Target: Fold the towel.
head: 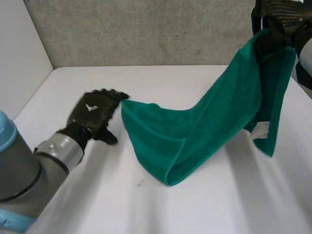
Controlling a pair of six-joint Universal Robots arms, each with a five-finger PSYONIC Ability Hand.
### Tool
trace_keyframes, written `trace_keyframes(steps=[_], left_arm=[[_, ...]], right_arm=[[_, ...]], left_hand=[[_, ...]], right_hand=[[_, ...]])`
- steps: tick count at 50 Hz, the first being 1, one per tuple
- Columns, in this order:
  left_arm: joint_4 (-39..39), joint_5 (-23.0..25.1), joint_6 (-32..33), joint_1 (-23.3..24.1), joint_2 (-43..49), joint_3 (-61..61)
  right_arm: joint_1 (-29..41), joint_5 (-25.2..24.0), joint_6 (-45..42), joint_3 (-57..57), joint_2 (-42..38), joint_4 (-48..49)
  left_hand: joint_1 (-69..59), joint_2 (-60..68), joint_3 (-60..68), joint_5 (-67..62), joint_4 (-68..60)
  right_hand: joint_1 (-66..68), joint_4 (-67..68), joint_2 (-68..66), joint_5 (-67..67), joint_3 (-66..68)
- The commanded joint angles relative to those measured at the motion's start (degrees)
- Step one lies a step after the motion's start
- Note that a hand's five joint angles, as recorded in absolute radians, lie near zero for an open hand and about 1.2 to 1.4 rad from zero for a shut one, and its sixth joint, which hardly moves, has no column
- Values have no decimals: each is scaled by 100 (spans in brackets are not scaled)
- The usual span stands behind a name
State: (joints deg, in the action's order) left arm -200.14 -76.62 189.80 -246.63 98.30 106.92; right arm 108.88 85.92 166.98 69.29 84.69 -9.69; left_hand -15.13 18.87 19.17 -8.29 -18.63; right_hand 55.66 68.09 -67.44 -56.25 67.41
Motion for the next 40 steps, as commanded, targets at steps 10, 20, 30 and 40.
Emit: trace_keyframes(steps=[10, 20, 30, 40], left_arm=[[-122, 1053, 1261, 862, 1148, -119], [-227, 702, 1278, 1214, 2158, -804], [-236, 297, 1112, 1284, 2440, -1147], [-271, 104, 1015, 1240, 2423, -1244]], right_arm=[[72, -40, 168, -82, 100, 11], [90, -40, 221, -65, 302, -16], [108, -22, 221, -91, 311, 2], [72, -22, 212, -39, 294, 2]], left_hand=[[-181, -193, -223, 134, 168], [-1590, 1216, 1186, -1275, -1241], [-6484, 6110, 6080, -6168, -6134], [-6487, 6113, 6083, -6171, -6137]], right_hand=[[2434, 1191, -1256, -1375, 1259], [2434, 1191, -1256, -1375, 1259], [2434, 1191, -1256, -1375, 1259], [2434, 1191, -1256, -1375, 1259]])
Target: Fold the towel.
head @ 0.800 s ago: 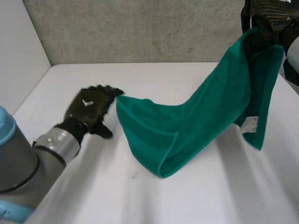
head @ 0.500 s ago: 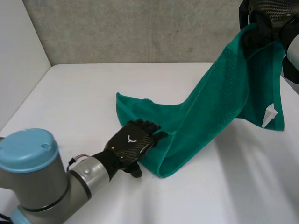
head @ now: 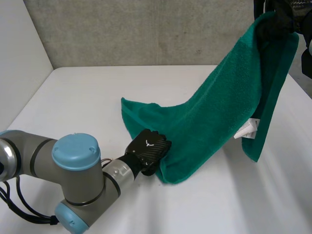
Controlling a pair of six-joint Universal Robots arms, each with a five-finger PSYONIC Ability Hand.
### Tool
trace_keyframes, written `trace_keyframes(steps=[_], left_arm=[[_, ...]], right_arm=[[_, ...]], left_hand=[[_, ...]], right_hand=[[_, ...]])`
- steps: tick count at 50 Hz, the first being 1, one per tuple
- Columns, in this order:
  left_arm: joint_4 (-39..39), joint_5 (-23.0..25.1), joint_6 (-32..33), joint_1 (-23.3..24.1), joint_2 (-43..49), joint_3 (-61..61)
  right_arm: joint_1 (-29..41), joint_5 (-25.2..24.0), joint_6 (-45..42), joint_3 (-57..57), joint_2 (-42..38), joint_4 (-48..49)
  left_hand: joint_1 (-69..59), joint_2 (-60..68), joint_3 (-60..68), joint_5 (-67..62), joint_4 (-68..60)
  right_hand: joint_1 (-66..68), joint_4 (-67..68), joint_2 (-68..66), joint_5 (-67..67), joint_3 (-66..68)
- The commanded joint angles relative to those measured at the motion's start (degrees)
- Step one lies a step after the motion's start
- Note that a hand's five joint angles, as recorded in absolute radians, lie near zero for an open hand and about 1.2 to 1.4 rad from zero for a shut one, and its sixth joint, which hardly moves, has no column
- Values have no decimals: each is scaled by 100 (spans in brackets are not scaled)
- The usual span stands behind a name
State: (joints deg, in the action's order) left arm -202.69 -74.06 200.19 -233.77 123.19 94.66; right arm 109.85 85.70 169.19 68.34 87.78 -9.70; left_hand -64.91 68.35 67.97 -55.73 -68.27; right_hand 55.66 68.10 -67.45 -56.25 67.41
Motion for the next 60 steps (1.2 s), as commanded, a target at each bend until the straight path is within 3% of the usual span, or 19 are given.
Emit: trace_keyframes(steps=[1, 6, 9, 15, 19, 26, 30, 36, 37, 39, 41, 42, 46, 60], left_arm=[[-8, -213, -24, -81, -102, -18], [27, -574, -33, -397, -672, 105], [62, -732, 37, -836, -1278, 341], [789, -776, 98, -1521, -2569, 877], [1361, -741, 99, -2013, -2896, 1167], [1504, -732, 55, -2068, -2573, 1458], [1180, -759, 46, -2059, -1748, 1292], [766, -759, 11, -1980, -1298, 1019], [713, -759, 11, -1971, -1271, 1002], [546, -759, 11, -1927, -1254, 966], [450, -759, 11, -1875, -1262, 966], [406, -750, 11, -1805, -1271, 966], [405, -741, 20, -1664, -1315, 1019], [423, -723, 195, -1742, -1939, 1335]], right_arm=[[-34, 0, -18, 57, -15, 3], [-139, -35, -245, 74, -111, -84], [-218, -44, -552, 109, -234, -286], [-228, 34, -2187, 460, -753, -1262], [-210, 26, -2926, 882, -832, -1526], [-192, 35, -3164, 1182, -1535, -1360], [-245, 43, -3103, 1111, -1983, -983], [-298, 351, -2822, 936, -2545, -165], [-333, 482, -2673, 848, -2703, 10], [-377, 579, -2506, 786, -2818, 134], [-412, 615, -2252, 760, -2889, 196], [-412, 606, -2172, 760, -2889, 205], [-473, 431, -1838, 891, -2767, 249], [-588, -1150, -1985, 3024, -360, 609]], left_hand=[[-1509, 1165, 1203, -1427, -1173], [-1509, 1165, 1203, -1427, -1173], [-1509, 1165, 1203, -1427, -1173], [-1509, 1165, 1203, -1427, -1173], [-1509, 1165, 1203, -1427, -1173], [-1509, 1165, 1203, -1427, -1173], [-1509, 1165, 1203, -1427, -1173], [-1509, 1165, 1203, -1427, -1173], [-1509, 1165, 1203, -1427, -1173], [-254, -90, -52, -172, 82], [804, -1148, -1110, 886, 1140], [1792, -2137, -2098, 1874, 2129], [2389, -2733, -2695, 2470, 2725], [5148, -5492, -5454, 5230, 5485]], right_hand=[[2434, 1190, -1255, -1375, 1259], [2434, 1190, -1255, -1375, 1259], [2434, 1190, -1255, -1375, 1259], [2434, 1190, -1255, -1375, 1259], [2434, 1190, -1255, -1375, 1259], [2434, 1190, -1255, -1375, 1259], [2434, 1190, -1255, -1375, 1259], [2434, 1190, -1255, -1375, 1259], [2107, 863, -928, -1048, 932], [715, -529, 464, 344, -460], [-1833, -3077, 3012, 2892, -3008], [-2332, -3577, 3511, 3391, -3507], [-3514, -4758, 4692, 4573, -4689], [-3498, -4742, 4677, 4557, -4673]])
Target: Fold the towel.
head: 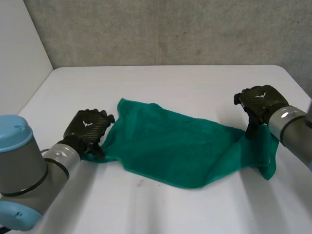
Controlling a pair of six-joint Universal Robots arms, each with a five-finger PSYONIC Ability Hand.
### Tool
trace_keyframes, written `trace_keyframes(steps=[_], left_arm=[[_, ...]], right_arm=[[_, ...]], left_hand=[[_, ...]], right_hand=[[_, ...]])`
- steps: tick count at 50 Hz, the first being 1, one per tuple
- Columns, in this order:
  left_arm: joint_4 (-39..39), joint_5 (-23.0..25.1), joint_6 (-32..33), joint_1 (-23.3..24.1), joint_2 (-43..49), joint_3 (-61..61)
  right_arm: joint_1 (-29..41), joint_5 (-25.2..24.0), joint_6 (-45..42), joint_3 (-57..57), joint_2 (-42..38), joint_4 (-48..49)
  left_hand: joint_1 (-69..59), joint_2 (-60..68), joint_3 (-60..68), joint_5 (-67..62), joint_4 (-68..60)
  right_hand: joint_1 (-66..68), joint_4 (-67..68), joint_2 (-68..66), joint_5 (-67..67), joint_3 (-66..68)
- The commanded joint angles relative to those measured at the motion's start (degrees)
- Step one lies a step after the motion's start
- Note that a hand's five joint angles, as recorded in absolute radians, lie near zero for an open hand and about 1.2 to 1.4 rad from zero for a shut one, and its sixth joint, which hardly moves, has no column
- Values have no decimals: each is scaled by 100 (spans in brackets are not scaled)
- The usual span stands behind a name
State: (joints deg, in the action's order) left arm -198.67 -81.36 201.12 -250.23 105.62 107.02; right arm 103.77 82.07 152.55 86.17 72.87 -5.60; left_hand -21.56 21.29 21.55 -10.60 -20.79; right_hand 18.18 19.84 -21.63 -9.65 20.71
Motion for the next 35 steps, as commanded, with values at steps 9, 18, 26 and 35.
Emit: trace_keyframes(steps=[9, 18, 26, 35], left_arm=[[47, 103, 796, -360, -50, 100], [30, 129, 1175, -501, 626, -58], [30, 138, 1175, -492, 1057, -243], [3, 120, 1122, -395, 1066, -393]], right_arm=[[56, -1184, -1131, 2457, 1344, 709], [21, -1175, -1210, 2554, 553, 1377], [-14, -1149, -1219, 2396, -115, 1772], [-339, -325, -1105, 2299, 33, 2353]], left_hand=[[933, -906, -932, 837, 856], [697, -670, -696, 601, 620], [412, -385, -411, 316, 335], [-866, 893, 867, -962, -943]], right_hand=[[485, 319, -140, -338, 233], [1040, 874, -696, -893, 788], [3926, 3760, -3582, -3779, 3674], [6182, 6016, -5837, -6035, 5929]])
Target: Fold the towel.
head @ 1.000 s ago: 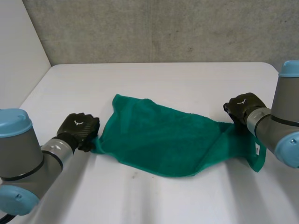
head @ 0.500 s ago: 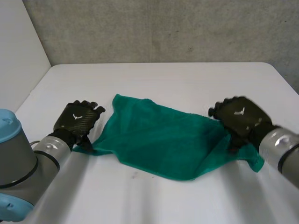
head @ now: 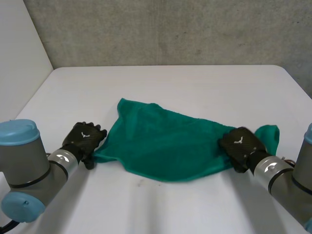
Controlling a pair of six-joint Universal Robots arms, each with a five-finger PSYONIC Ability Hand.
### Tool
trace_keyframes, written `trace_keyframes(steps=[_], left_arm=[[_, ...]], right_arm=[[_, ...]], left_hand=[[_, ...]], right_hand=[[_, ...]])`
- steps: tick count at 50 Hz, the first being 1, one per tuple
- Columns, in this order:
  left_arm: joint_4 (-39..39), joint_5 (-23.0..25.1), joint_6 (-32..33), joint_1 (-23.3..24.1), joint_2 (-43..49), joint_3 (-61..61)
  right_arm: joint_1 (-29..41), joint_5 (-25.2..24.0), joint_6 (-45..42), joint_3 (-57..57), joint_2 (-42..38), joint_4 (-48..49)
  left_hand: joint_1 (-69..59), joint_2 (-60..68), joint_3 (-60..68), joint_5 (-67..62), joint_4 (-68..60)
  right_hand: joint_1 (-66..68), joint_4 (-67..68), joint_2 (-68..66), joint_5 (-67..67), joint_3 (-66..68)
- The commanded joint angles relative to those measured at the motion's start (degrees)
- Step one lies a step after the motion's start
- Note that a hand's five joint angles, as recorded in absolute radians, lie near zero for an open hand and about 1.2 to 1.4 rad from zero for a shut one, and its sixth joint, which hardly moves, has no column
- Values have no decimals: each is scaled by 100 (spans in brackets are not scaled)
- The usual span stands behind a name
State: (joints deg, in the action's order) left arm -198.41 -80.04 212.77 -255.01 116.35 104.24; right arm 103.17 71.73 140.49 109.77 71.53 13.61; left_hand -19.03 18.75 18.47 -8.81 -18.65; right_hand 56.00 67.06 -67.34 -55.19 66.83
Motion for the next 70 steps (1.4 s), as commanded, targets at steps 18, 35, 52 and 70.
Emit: trace_keyframes(steps=[18, 35, 52, 70], left_arm=[[-154, 235, -272, 110, 406, -1010], [-2499, -1303, -1098, 461, -375, -4193], [-2580, -953, -1115, 268, -657, -806], [-2536, -583, -1151, 127, -999, 492]], right_arm=[[-377, 1282, -66, -1315, -234, -533], [-121, 1906, 1366, -5502, -562, 1266], [-130, 965, 1437, -3269, -298, -1203], [-508, 1018, 2527, -2012, -878, -1466]], left_hand=[[-6097, 6125, 6153, -6119, -6135], [-6097, 6125, 6153, -6119, -6135], [-6097, 6125, 6153, -6119, -6135], [-6097, 6125, 6153, -6119, -6135]], right_hand=[[2400, 1294, -1266, -1481, 1317], [2400, 1294, -1266, -1481, 1317], [2400, 1294, -1266, -1481, 1317], [-1581, -2686, 2715, 2499, -2663]])
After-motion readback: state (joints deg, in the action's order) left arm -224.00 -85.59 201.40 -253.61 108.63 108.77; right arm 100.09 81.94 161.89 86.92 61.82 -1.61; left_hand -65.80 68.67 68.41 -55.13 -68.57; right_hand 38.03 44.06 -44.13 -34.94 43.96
